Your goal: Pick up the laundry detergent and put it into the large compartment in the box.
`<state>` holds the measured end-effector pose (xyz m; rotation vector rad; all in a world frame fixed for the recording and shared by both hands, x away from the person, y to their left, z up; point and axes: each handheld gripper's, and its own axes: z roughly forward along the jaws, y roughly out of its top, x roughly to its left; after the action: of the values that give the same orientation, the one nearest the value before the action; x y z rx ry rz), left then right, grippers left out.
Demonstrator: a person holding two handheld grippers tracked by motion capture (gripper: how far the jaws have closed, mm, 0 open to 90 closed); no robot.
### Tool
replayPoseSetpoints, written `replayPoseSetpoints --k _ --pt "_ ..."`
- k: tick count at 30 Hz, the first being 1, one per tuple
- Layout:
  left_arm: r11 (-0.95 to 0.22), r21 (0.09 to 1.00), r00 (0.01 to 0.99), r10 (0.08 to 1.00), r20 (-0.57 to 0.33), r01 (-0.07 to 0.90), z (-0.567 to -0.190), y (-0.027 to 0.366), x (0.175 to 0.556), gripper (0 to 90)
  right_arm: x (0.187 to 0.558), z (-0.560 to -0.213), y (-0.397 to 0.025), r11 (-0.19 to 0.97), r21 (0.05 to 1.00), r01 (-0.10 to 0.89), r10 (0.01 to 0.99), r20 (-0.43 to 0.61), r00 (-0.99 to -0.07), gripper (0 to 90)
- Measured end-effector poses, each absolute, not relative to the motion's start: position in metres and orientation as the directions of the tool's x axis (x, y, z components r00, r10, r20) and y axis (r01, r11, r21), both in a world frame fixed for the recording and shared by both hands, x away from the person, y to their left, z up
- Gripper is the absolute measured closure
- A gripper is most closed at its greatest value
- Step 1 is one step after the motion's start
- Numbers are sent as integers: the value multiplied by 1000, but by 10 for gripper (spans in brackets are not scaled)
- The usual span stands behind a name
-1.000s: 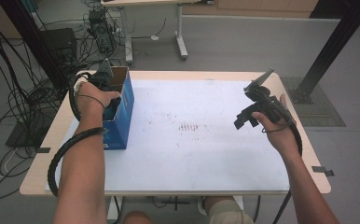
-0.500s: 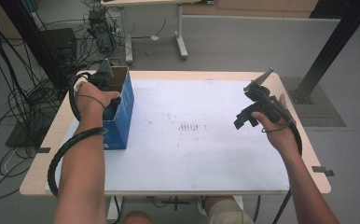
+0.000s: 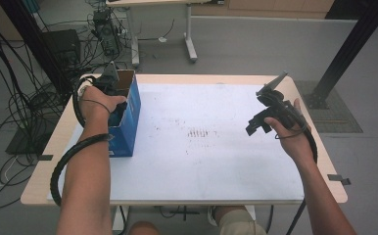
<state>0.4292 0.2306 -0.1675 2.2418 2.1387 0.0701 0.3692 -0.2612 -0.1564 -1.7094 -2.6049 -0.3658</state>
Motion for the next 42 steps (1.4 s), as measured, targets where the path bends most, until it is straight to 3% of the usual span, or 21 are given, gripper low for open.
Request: replayPoseSetpoints --k 42 --pt "-51 65 52 999 1 997 -168 231 429 376 369 -157 -260 383 195 903 903 129 -410 68"
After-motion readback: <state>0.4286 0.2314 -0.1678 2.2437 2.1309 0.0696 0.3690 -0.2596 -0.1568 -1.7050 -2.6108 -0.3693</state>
